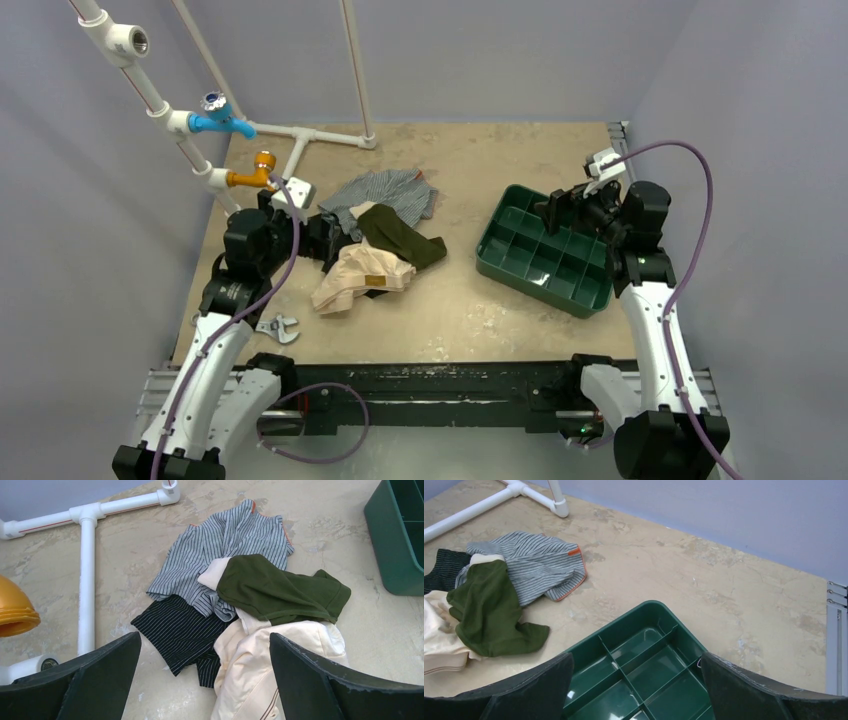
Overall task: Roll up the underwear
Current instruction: Move the storage box to the corner of the board.
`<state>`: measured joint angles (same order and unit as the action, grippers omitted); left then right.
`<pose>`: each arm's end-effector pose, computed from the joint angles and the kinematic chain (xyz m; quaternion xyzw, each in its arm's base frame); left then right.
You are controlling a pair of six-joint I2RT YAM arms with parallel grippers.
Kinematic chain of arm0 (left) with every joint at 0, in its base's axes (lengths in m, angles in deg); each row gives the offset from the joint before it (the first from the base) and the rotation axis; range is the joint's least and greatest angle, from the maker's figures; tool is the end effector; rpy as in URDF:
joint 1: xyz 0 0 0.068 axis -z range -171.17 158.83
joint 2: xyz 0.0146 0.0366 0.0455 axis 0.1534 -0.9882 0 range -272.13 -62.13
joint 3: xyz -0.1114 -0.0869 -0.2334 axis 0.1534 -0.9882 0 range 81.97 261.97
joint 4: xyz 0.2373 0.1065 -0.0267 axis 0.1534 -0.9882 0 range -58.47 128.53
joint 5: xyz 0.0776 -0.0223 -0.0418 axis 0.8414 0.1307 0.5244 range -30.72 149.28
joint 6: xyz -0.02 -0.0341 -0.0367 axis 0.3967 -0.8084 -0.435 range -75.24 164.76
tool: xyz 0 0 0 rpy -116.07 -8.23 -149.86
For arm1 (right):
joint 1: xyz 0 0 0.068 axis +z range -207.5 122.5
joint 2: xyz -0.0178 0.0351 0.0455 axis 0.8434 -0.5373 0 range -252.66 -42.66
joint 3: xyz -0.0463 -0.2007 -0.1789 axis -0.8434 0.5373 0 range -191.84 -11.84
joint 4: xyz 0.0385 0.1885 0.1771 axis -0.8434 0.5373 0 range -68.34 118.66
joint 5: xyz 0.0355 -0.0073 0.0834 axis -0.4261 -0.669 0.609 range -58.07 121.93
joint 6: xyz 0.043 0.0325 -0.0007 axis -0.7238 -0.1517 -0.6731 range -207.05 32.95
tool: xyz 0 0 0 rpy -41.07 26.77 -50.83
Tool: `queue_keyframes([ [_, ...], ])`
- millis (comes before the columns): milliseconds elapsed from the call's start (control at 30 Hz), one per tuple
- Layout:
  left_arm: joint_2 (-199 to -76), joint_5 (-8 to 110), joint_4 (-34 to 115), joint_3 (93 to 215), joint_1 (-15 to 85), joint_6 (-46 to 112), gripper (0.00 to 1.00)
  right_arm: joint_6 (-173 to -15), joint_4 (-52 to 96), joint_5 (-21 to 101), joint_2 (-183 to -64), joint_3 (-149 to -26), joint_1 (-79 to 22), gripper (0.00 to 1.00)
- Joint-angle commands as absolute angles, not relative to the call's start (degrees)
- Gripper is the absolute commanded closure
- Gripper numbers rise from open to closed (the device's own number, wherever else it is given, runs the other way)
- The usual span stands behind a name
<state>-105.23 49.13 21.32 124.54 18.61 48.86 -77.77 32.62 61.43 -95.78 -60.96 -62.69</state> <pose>0.1730 -0.0362 0.3183 0.1490 0.7924 -0.1005 0.5830 0.2124 -0.0016 0.3404 -0.1823 0.7610 0.1262 0.6097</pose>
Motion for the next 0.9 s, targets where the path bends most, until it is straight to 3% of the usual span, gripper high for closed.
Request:
queue_keyframes([
  [0, -104.5, 47.9, 23.2, 123.9, 18.5, 49.2, 0.00, -76.7, 30.6, 60.8, -94.6, -60.7, -62.5, 0.01],
  [600, -108.3, 40.9, 19.8, 123.6, 10.7, 47.1, 0.00, -72.8, 34.3, 61.9, -96.3, -62.3, -62.5, 0.01],
  [867, -108.6, 38.2, 20.1, 122.9, 9.6, 47.4, 0.00, -58.8, 50.3, 64.4, -94.3, -64.3, -62.5, 0.01],
])
